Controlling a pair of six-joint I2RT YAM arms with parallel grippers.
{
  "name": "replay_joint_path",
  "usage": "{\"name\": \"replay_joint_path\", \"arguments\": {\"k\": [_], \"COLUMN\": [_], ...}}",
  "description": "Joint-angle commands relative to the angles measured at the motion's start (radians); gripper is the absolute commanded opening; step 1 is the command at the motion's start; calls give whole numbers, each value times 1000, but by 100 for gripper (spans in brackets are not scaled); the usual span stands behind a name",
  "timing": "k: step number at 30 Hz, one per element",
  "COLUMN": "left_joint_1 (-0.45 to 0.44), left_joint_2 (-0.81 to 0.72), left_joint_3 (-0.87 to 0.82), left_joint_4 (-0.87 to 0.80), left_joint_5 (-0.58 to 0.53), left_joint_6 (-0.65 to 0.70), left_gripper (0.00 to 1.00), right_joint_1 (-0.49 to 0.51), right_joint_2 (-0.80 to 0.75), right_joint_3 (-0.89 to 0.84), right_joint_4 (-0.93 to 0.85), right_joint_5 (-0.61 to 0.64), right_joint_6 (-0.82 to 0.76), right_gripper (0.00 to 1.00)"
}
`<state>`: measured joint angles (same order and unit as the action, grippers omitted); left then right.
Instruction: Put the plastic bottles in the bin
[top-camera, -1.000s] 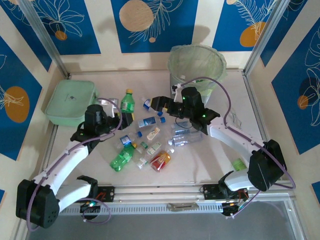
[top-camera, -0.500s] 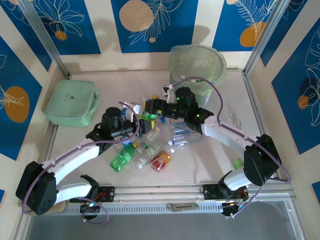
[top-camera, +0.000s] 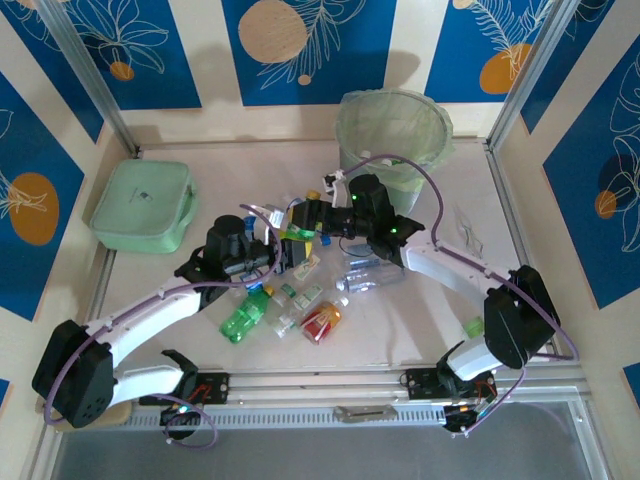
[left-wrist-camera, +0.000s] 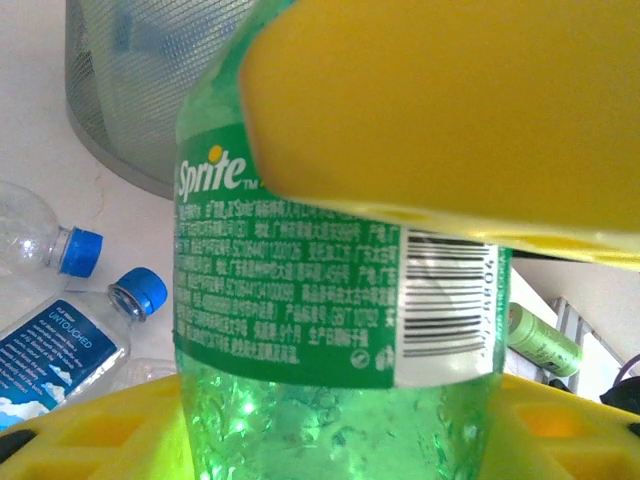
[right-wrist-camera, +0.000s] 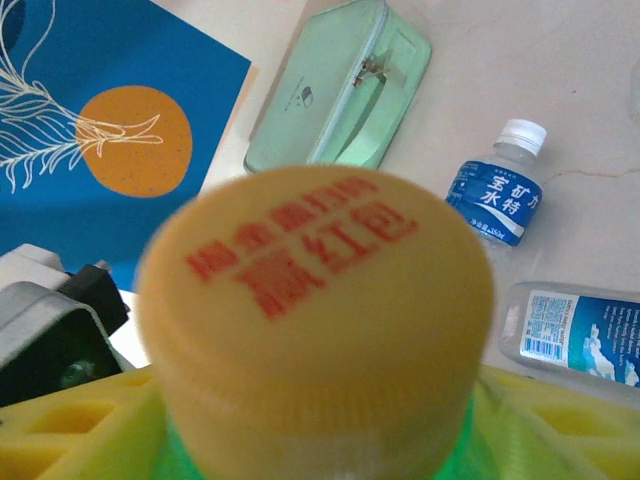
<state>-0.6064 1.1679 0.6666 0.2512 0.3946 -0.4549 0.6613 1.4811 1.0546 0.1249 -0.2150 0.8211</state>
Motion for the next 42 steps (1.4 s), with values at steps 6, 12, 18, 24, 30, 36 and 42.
{"name": "replay_joint_path", "arguments": {"k": [6,12,18,24,30,36,42], "left_joint_1": [-10,-3,42,133,226,235,235], "left_joint_2": [-39,-131,-241,-227,-176,-171,-189], "left_joint_3": [15,-53,-133,-168,-175,-204,-206], "left_joint_4": [31,46,19,-31,-146,-145,-161], "left_joint_5": [-45,-176,-376,-394,-379,-338,-332], "left_joint_6": [4,-20,-51,-157,-297,-321,-311], "left_gripper": [76,98,99,99,99,99,99], "right_joint_1": [7,-23,-60,-93,-196,-320,-421], "right_joint_2": [4,-40,-121,-158,-142,-93,13], "right_joint_3": [39,40,66,179,331,468,562], "right_joint_4": [3,-70,-173,-272,-303,-293,-264], "right_joint_5": [-1,59,126,202,237,299,385], "right_joint_6": [1,-35,-131,-249,-324,-382,-419], "right_gripper": [59,58,58,58,58,58,58]}}
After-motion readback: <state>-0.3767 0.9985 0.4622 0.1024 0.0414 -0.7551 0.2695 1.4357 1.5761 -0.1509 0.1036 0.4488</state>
